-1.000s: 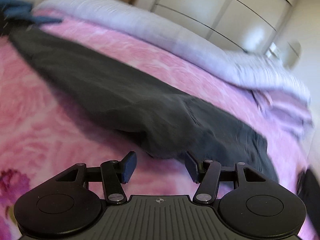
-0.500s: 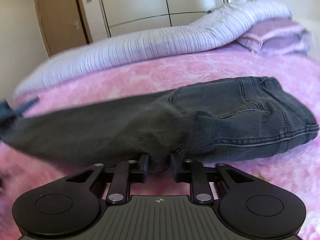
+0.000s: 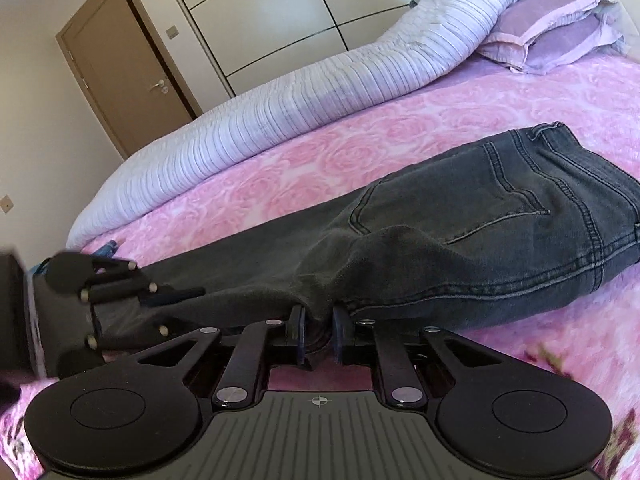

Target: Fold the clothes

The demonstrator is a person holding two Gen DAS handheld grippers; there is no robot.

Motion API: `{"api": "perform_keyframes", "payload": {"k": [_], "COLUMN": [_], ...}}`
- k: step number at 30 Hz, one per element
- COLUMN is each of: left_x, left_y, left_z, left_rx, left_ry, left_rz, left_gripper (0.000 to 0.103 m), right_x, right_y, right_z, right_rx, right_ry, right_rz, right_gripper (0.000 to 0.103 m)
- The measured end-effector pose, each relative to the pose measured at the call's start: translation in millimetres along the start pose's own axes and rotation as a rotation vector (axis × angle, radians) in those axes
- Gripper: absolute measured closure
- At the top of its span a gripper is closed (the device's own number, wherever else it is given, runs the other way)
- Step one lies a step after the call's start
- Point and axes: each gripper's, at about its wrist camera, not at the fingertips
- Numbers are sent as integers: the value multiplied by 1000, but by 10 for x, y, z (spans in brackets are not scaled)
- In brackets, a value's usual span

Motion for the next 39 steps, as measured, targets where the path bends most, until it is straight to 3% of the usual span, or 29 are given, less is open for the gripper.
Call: {"api": "perform_keyframes", "payload": {"k": [1, 4, 9, 13, 16, 19, 21, 24, 27, 29, 31, 34, 37, 39], "left_x": [-25, -113, -177, -231, -241, -219, -193, -112, -18, 14, -3, -114, -194, -213], "left_y": [9, 20, -6, -26, -2, 28, 60, 98, 112, 105, 84, 57, 28, 9], "left_z": [-41, -50, -54, -62, -46, -78, -142, -207, -237, -258, -264, -261, -218, -195], "left_rx": [-9, 13, -22, -44, -22, -19, -30, -22, -15, -29, -36, -31, -9, -9], "left_ry": [-21, -16, -87, -117, -61, 3, 55, 91, 110, 118, 118, 114, 110, 104], "left_rz": [0, 18, 45, 57, 60, 59, 60, 52, 44, 53, 75, 125, 161, 176], "left_gripper": [86, 75, 73, 71, 71, 85, 87, 87, 87, 87, 88, 88, 89, 90], "right_x": [1, -76, -259, -250, -219, -218, -246, -294, -305, -245, -121, 182, 495, 642], "right_y": [-5, 84, 279, 327, 281, 205, 140, 1, -180, -299, -425, -609, -910, -1126], "right_z": [-3, 33, 199, 207, 104, 60, -21, -349, -709, -901, -1067, -1274, -1400, -1419], "right_rx": [10, 66, 187, 186, 115, 78, 17, -218, -458, -588, -724, -991, -1362, -1611], "right_ry": [9, 59, 143, 137, 111, 91, 75, -2, -26, -37, -59, -112, -240, -309], "right_rz": [-10, -36, -61, -64, -75, -69, -70, -91, -109, -116, -138, -243, -385, -434], "right_gripper": [98, 99, 102, 102, 102, 102, 101, 99, 92, 81, 59, 48, 47, 47]}}
Point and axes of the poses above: each gripper's, at about its wrist camera, not at the fingertips, and x roughly the way its jaws point, z to its right, y to its top, and after that the axes turned 3 degrees about y, right-handed
